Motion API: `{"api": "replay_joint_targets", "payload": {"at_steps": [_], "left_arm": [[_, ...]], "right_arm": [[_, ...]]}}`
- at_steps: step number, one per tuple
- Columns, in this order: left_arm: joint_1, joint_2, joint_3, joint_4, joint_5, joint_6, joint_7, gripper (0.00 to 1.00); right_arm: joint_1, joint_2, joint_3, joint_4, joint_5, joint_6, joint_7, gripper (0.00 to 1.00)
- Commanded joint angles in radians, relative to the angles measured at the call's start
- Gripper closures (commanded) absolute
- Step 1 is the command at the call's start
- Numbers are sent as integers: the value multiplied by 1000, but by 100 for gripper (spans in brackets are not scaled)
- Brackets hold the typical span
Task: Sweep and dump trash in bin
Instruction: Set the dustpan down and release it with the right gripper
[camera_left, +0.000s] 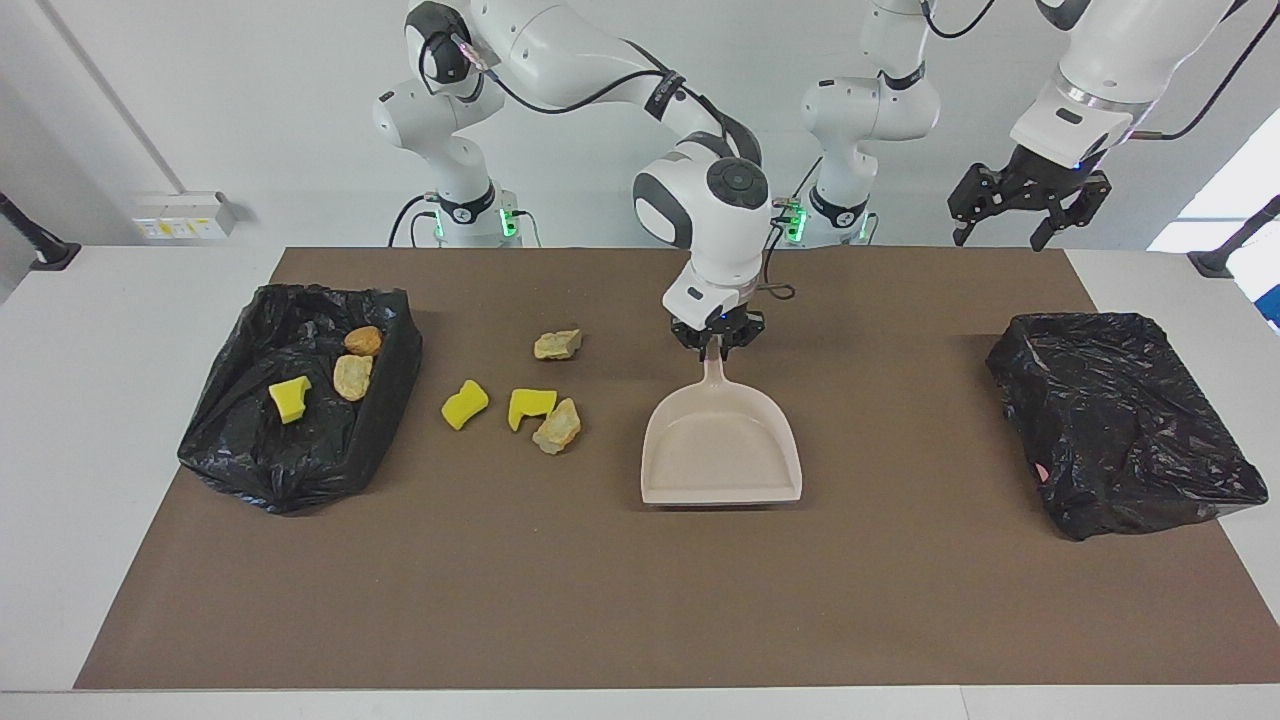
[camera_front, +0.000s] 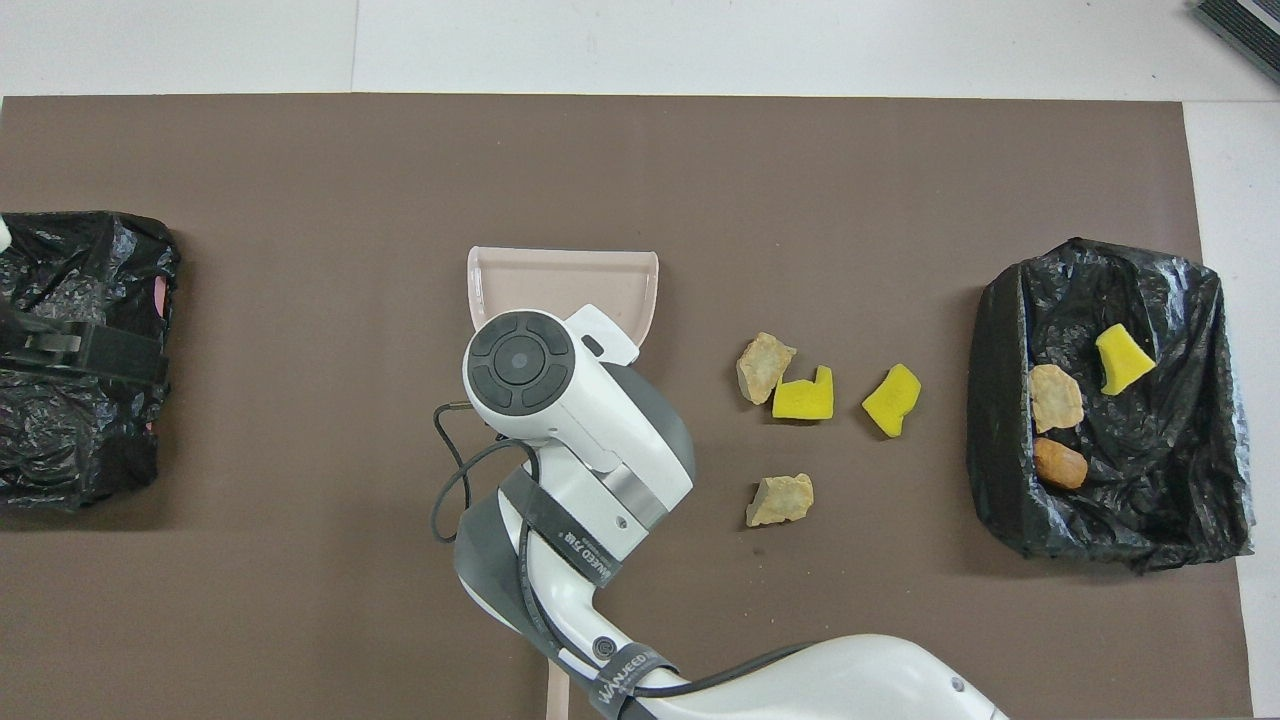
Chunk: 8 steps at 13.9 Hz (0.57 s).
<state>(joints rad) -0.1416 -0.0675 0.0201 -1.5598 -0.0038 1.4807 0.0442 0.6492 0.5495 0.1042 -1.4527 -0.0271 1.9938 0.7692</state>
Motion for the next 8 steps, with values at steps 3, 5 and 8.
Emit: {"api": "replay_joint_targets", "payload": {"at_steps": [3, 5, 8], "left_arm": [[-6, -6, 6, 9, -12, -20, 0, 0], [-6, -6, 8, 7, -12, -23, 0, 0], [-6, -6, 6, 7, -12, -14, 0, 0]], "right_arm": [[9, 64, -4, 46, -42, 37, 78, 68], [15, 46, -3, 46, -54, 29, 81, 0], [14, -5, 2, 37, -56, 22, 81, 0]]}}
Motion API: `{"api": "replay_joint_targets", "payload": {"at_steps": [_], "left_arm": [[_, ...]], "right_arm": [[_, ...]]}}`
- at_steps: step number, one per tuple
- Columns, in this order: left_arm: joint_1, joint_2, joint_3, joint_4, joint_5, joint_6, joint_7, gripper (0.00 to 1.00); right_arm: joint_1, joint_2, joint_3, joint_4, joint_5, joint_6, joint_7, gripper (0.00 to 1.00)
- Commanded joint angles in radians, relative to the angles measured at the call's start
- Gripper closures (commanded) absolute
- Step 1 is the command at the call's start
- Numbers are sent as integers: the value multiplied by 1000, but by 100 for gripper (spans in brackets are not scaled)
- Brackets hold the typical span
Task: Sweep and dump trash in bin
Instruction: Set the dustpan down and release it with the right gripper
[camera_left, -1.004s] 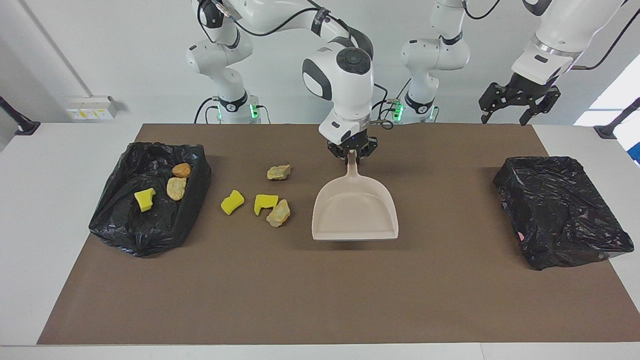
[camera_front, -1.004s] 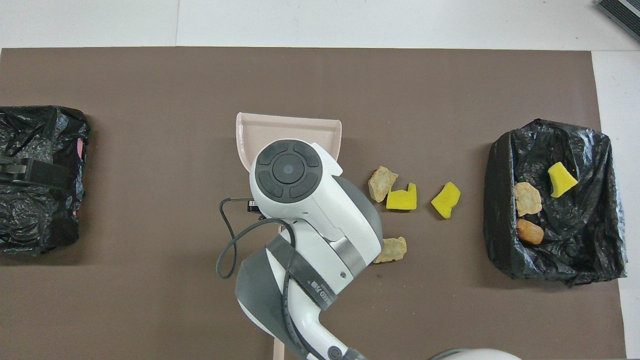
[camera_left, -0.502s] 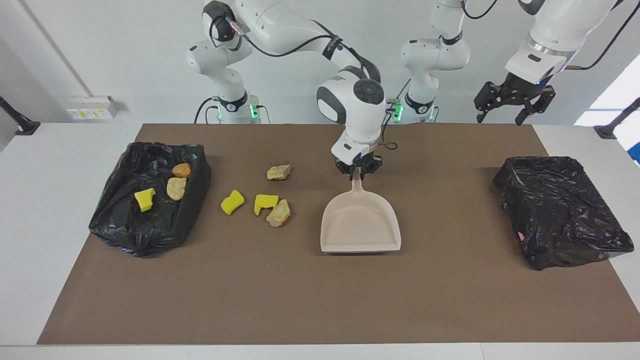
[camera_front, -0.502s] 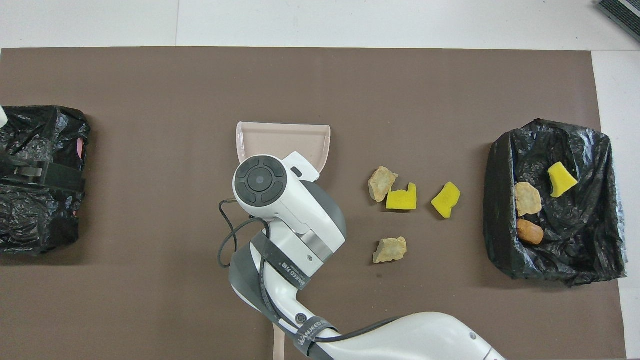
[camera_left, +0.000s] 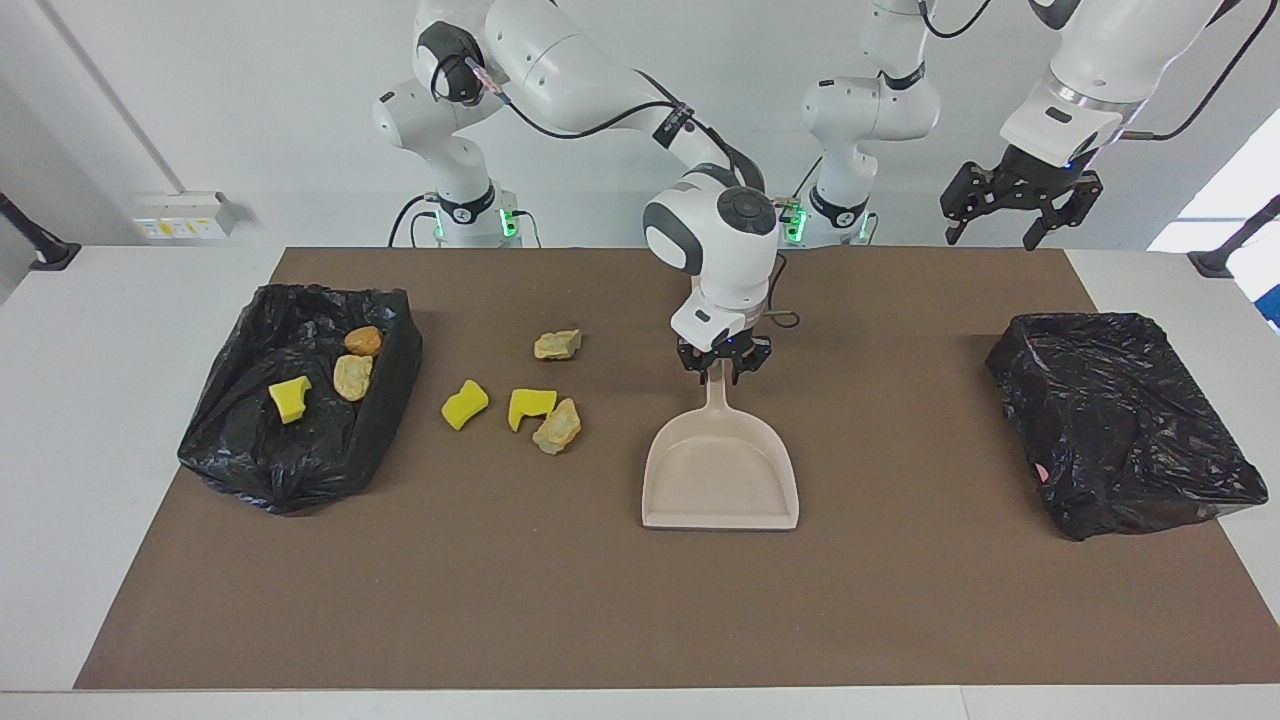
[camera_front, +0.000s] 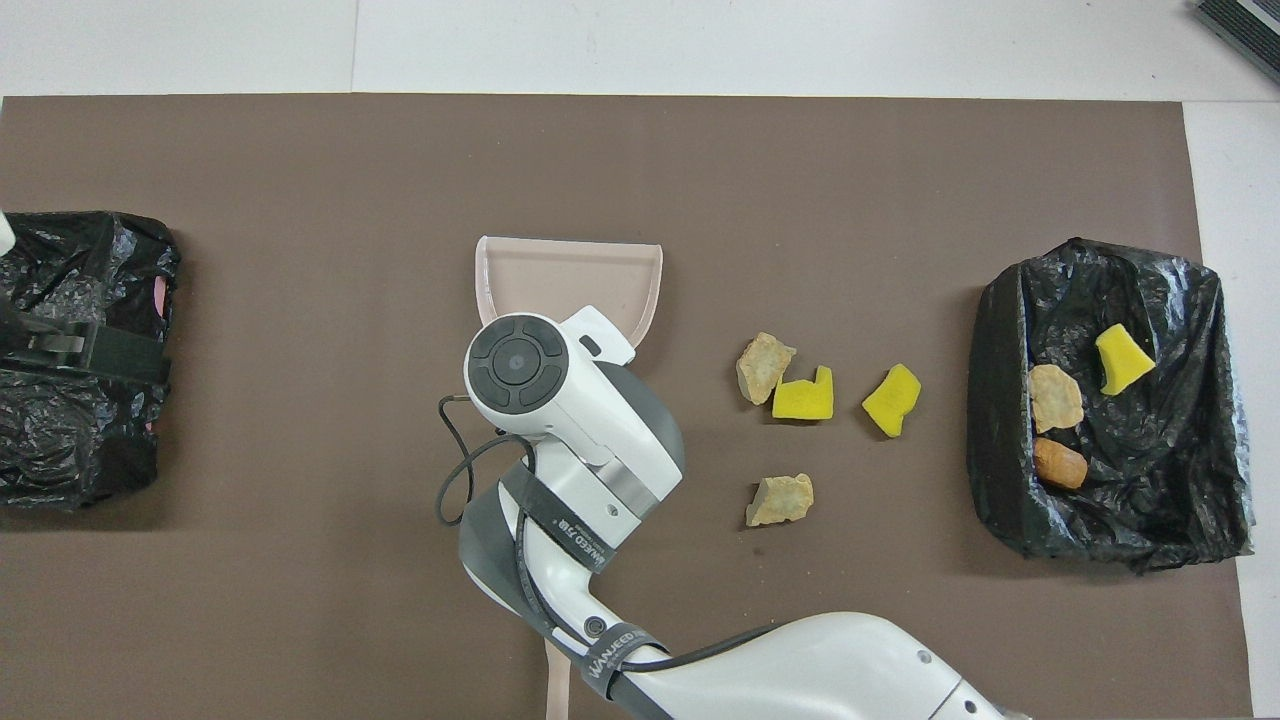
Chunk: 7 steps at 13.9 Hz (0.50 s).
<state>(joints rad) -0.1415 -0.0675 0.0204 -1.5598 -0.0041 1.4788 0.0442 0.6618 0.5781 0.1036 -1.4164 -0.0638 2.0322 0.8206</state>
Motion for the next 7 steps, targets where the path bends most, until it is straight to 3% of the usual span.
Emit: {"api": "replay_joint_targets", "payload": {"at_steps": [1, 7], "left_arm": [[-4, -6, 6, 7, -11, -12, 0, 0], [-6, -6, 6, 4, -11, -8, -1, 0]], "right_arm": [[1, -53, 2, -7, -19, -35, 28, 0], [15, -193, 27, -139, 36, -131, 29, 0]]}}
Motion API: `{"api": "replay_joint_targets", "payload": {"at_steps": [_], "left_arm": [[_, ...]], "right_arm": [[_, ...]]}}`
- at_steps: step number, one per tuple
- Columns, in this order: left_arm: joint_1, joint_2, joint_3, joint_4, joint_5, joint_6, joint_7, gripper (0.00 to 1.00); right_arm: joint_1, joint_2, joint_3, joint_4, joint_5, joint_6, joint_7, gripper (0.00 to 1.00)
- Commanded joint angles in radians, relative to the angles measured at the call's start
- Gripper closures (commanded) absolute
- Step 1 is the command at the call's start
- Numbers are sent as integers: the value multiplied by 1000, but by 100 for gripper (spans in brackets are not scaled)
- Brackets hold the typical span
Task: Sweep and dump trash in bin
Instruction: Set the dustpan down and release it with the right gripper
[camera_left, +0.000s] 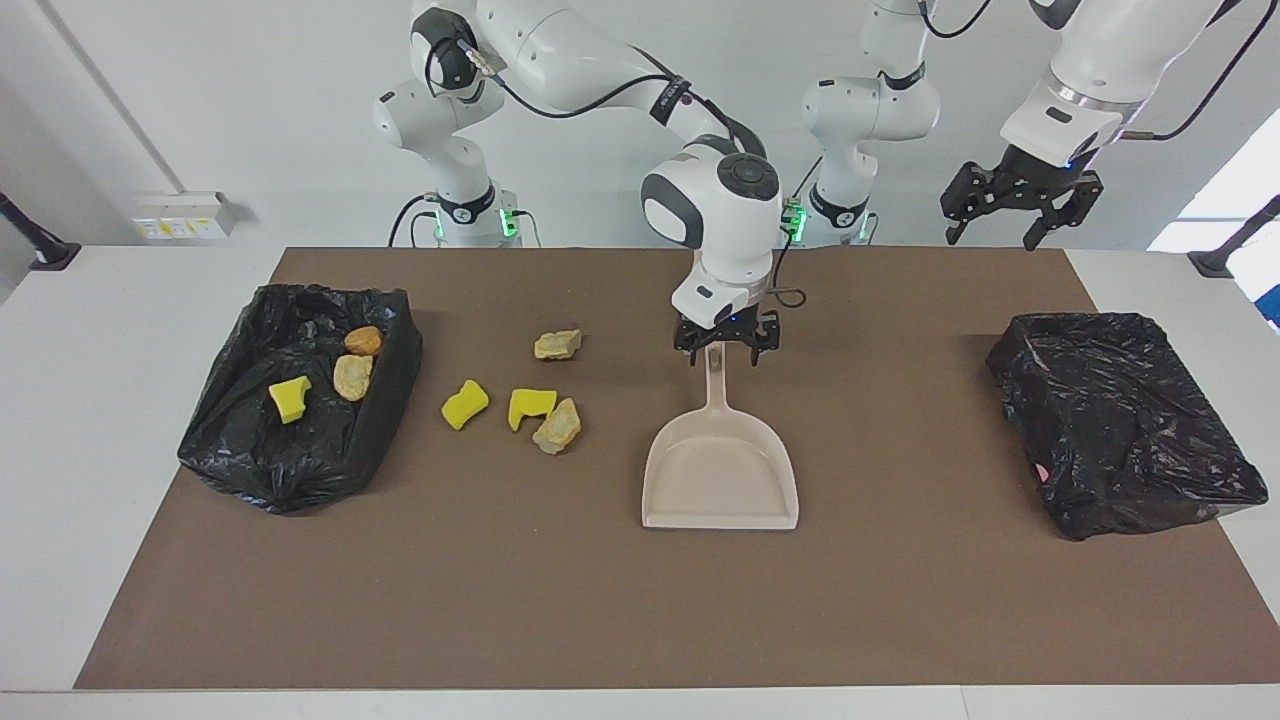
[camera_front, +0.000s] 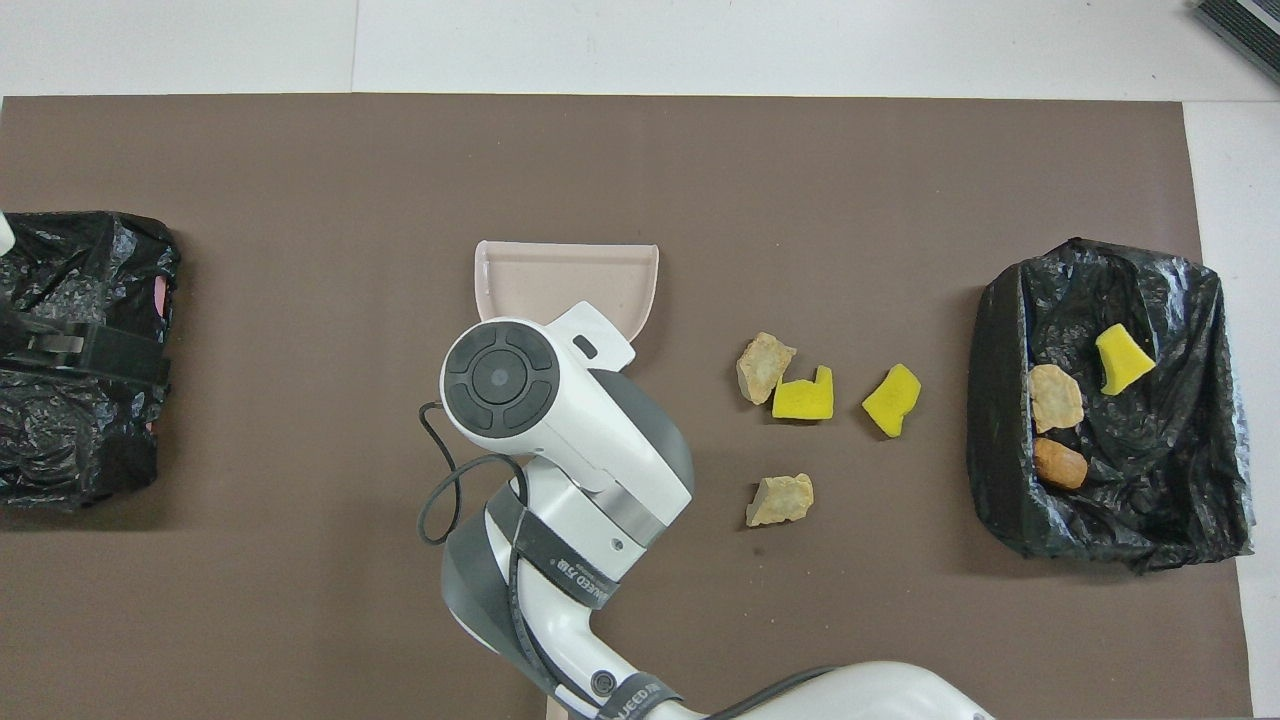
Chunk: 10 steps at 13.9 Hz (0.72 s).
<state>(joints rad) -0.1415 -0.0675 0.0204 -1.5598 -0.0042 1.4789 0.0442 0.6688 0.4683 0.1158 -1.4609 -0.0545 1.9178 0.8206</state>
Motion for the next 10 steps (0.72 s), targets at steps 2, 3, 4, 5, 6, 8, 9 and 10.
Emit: {"api": "replay_joint_targets", "payload": {"at_steps": [2, 3, 4, 5, 6, 8, 9, 10], "left_arm": [[-4, -6, 6, 6, -11, -2, 0, 0], [-4, -3, 6, 4, -11, 26, 2, 0], [5, 8, 6, 15, -11, 65, 0, 0], [6, 15, 6, 15, -11, 83, 0, 0], [3, 20, 6, 15, -11, 89, 0, 0], [-7, 46, 6, 14, -11, 168, 0, 0], [-24, 72, 4, 17, -10, 196, -1, 0], [-41, 96, 4, 24, -10, 211, -3, 0]], "right_arm": [[27, -179, 16, -214, 115, -14, 57, 0], [34, -227, 16, -272, 120, -10, 67, 0], [47, -270, 18, -330, 128, -3, 75, 0], [66, -307, 18, -381, 160, 10, 90, 0], [81, -338, 18, -427, 179, 39, 129, 0], [130, -397, 18, -530, 180, 120, 231, 0], [147, -427, 18, -585, 189, 153, 255, 0], [169, -457, 18, -645, 209, 194, 267, 0]]}}
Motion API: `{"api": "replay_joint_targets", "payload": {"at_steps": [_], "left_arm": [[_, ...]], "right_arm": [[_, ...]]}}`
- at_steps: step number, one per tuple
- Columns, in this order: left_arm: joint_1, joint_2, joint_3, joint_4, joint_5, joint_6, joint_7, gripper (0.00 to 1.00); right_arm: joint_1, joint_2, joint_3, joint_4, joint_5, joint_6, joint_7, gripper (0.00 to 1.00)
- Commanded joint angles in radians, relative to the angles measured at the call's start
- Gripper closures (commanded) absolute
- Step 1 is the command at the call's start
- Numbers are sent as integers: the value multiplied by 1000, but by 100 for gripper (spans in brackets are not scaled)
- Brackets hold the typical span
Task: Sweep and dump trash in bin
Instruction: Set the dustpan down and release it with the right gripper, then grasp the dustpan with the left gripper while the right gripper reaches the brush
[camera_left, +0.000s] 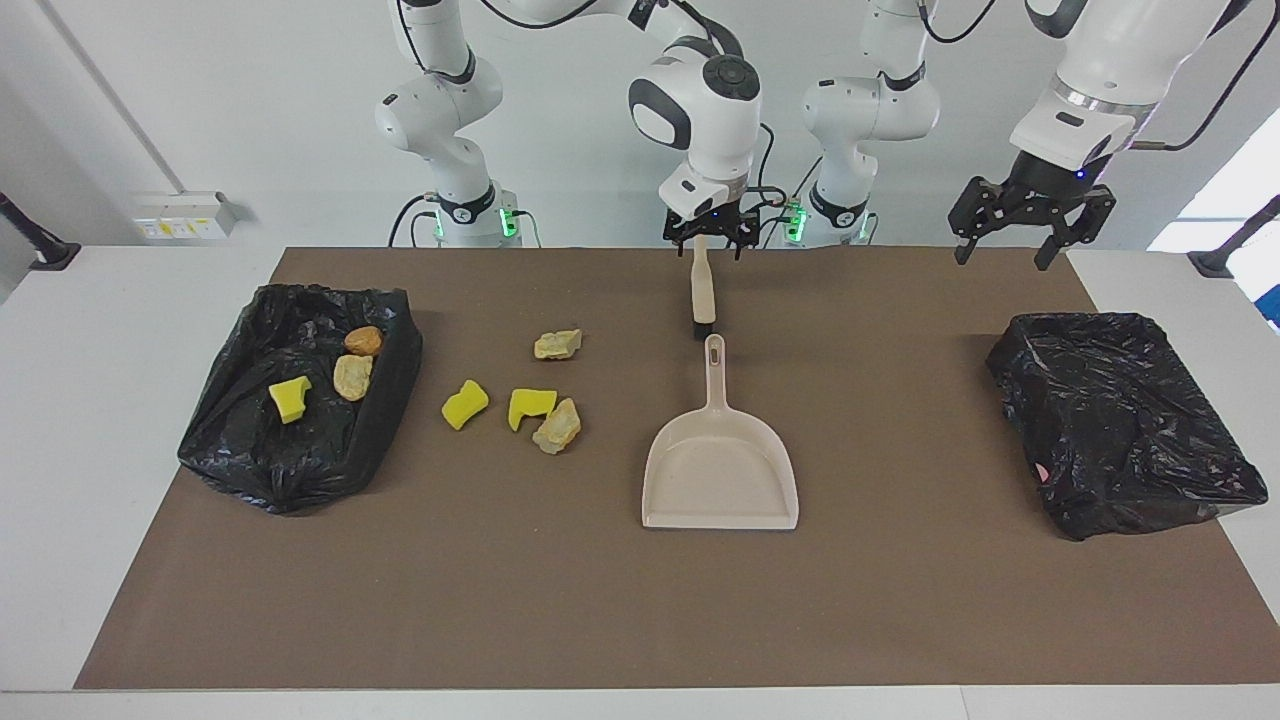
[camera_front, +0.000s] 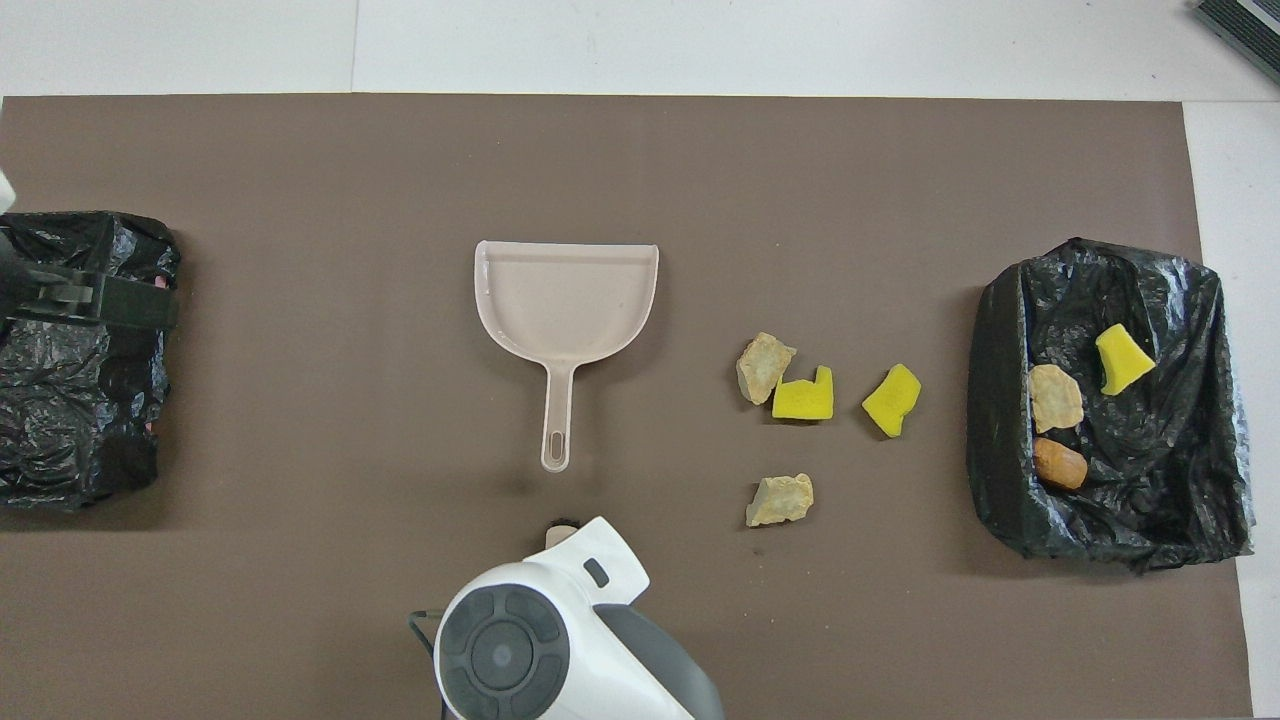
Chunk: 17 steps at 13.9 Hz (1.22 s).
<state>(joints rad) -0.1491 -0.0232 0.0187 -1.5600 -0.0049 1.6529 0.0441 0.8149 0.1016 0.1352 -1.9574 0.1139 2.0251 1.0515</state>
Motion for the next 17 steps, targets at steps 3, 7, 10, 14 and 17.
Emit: {"api": "replay_joint_targets", "payload": {"at_steps": [3, 7, 10, 14, 17], "left_arm": [[-130, 110, 6, 15, -4, 148, -90, 0], [-223, 184, 4, -32, -7, 271, -136, 0], [-300, 267, 4, -63, -7, 367, -251, 0], [-351, 287, 4, -152, -7, 430, -286, 0], [-394, 270, 3, -248, -7, 462, -331, 0]], "right_arm": [[93, -140, -2, -270, 66, 191, 73, 0], [144, -120, -2, -345, 66, 313, 127, 0], [145, -102, -2, -354, 64, 319, 119, 4], [145, -73, -2, -354, 64, 342, 113, 14], [144, -66, -2, -354, 66, 339, 75, 19]]}}
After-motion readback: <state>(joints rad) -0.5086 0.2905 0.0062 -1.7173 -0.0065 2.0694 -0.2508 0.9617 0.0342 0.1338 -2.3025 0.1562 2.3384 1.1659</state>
